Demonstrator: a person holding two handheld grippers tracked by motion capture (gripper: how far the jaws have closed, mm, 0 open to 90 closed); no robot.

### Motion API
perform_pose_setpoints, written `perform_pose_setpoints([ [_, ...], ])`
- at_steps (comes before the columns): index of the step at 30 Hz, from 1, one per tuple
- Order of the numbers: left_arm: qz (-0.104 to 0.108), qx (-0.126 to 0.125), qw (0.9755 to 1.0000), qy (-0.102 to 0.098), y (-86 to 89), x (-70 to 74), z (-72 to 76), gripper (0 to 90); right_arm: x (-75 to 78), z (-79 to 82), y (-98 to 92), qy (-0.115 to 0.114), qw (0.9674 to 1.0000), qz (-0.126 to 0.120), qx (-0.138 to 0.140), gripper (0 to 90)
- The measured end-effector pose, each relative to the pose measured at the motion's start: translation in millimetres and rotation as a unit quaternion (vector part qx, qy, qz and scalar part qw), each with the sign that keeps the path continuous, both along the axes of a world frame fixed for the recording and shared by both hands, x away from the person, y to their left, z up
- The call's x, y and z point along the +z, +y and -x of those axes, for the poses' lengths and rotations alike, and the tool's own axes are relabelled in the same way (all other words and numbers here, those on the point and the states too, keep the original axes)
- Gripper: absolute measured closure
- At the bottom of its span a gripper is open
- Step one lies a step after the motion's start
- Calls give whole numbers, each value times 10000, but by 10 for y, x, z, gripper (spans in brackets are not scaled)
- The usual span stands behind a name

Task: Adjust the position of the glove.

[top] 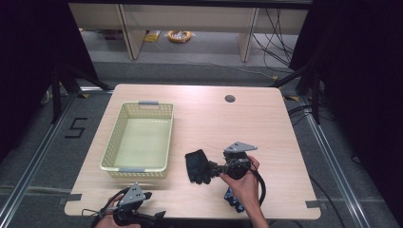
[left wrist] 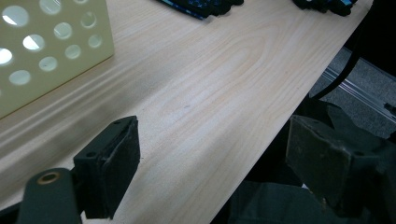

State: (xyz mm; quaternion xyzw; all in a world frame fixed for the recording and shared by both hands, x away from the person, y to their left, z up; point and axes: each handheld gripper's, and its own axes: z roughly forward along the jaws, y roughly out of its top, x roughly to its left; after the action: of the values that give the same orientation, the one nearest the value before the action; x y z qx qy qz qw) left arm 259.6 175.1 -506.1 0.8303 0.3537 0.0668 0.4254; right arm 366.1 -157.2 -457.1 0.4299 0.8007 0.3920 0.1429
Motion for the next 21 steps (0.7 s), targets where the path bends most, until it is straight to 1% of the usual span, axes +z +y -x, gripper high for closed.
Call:
perform_pose_setpoints([
  [1, 0, 0, 10000, 0, 0, 0, 0, 171, 0, 0, 0, 0, 10000, 0, 0, 338],
  [2, -28, 12, 10000, -30, 7, 1, -2, 171, -23, -81, 53, -49, 9999, 93, 74, 357],
  [3, -28, 12, 10000, -30, 7, 1, -2, 171, -23, -81, 53, -49, 9999, 93, 74, 357],
  [4, -28, 14, 10000, -29, 10, 1, -5, 171, -48, -144, 106, -26, 9999, 98, 132, 368],
  [5, -28, 14, 10000, -29, 10, 1, -5, 171, -48, -144, 106, -26, 9999, 98, 132, 368],
  [6, -29, 14, 10000, -26, 11, 1, -4, 171, -67, -200, 146, -24, 9996, 218, 174, 375],
  [7, 15, 41, 10000, -17, 6, -1, -1, 171, -67, -200, 146, -24, 9996, 218, 174, 375],
  [8, -136, -28, 9999, -46, 25, 6, -14, 171, -70, -206, 172, 105, 9997, 171, 123, 379],
  [9, -186, -54, 9998, -54, 32, 9, -19, 171, -97, -228, 203, 197, 9996, 156, 128, 391],
  [10, -142, -74, 9999, -40, 28, 9, -15, 171, -116, -252, 260, 345, 9991, 186, 148, 395],
  [11, -28, -2, 10000, -15, 12, 2, -8, 171, -116, -252, 260, 345, 9991, 186, 148, 395],
  [12, 4, 25, 10000, -14, 7, -1, -4, 171, -153, -283, 279, 231, 9993, 220, 182, 395],
  [13, -31, 8, 10000, -29, 11, 1, -5, 171, -174, -294, 310, 310, 9993, 185, 99, 395],
  [14, 16, 29, 10000, -27, 4, 1, -1, 171, -202, -334, 349, 363, 9989, 234, 154, 395],
  [15, 16, 29, 10000, -27, 4, 1, -1, 171, -203, -342, 360, 444, 9987, 195, 159, 395],
  [16, 14, 34, 10000, -25, 5, 0, 0, 171, -214, -352, 383, 535, 9980, 317, 126, 395],
  [17, 13, 29, 10000, -27, 5, 1, 1, 171, -232, -362, 405, 571, 9979, 287, 109, 395],
  [19, 14, 26, 10000, -29, 5, 2, 1, 171, -249, -385, 429, 578, 9978, 309, 121, 393],
  [20, 17, 30, 10000, -31, 6, 4, 0, 171, -274, -399, 480, 712, 9968, 354, 121, 393],
  [21, 17, 30, 10000, -31, 6, 4, 0, 171, -274, -399, 480, 712, 9968, 354, 121, 393],
])
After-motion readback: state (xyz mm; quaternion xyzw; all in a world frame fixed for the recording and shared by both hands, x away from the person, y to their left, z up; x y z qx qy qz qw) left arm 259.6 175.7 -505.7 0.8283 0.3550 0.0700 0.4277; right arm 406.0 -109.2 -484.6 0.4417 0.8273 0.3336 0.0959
